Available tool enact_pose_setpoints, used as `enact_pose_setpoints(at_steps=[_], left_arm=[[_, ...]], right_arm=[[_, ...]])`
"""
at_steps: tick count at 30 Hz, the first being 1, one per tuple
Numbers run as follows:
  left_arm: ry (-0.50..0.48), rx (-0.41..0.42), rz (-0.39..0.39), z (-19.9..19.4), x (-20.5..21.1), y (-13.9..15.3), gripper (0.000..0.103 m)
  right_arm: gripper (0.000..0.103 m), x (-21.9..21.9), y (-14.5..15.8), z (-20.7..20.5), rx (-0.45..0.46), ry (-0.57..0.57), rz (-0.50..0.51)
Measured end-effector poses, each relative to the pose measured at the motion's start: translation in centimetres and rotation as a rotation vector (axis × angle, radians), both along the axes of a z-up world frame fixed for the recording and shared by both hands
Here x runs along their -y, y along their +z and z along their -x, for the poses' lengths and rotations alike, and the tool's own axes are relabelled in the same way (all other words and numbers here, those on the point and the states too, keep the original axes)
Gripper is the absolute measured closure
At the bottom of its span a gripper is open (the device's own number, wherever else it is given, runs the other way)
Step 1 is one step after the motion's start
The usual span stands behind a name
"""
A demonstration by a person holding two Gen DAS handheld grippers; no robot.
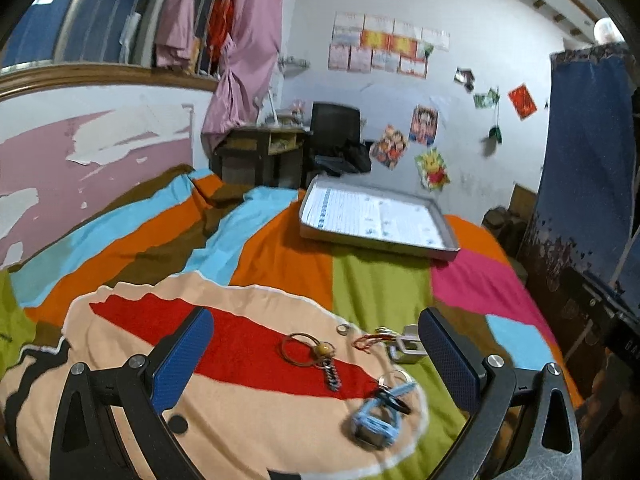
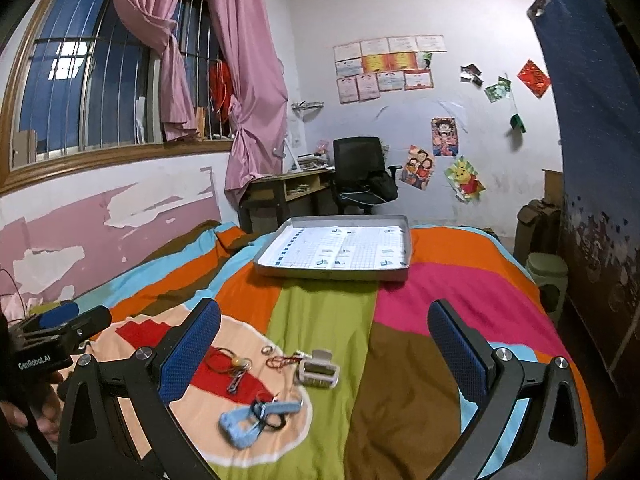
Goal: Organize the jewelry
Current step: 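Grasp the white hair clip with the right tool while the left grasps the yellow-bead earring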
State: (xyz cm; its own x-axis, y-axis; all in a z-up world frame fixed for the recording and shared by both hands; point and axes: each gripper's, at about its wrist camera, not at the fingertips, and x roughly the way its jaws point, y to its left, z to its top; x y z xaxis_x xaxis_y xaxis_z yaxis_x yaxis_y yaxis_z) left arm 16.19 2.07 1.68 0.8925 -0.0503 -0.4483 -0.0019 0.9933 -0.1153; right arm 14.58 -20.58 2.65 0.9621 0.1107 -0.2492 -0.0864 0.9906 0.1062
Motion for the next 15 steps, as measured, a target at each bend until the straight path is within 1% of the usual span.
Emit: enact_pose_setpoints(at_steps=[3,6,10,12,15], left_arm=[[-0.008,-0.045,-0.015,-3.6,-0.8,-1.1,0.000],[0.008,-0.082,0.018,-6.7,-1.9,-2.5,0.000],[0.029,-0.109,0.055,-10.0,-2.9,-4.6,0.000],[0.031,-0.106,0.050,-10.9,-3.2,-5.5,0.000],[0.027,-0.121,0.044,-12.2,-3.4,-7.3,0.000]], right_arm=[[0.001,-0.2,-0.3,-3.2,-0.026,0.014,-0.011],[0.001,-0.2,-1.1,-6.6,-0.062,0.013,-0.049],[0.001,-1.0,-3.4,-11.0,-0.106,-0.013,-0.087],[0.001,-1.4,-4.6,-12.7,-0.120,-0.018,-0.103],[0.001,-2.0,-6.6,-14.4,-0.145,-0.012,-0.091]])
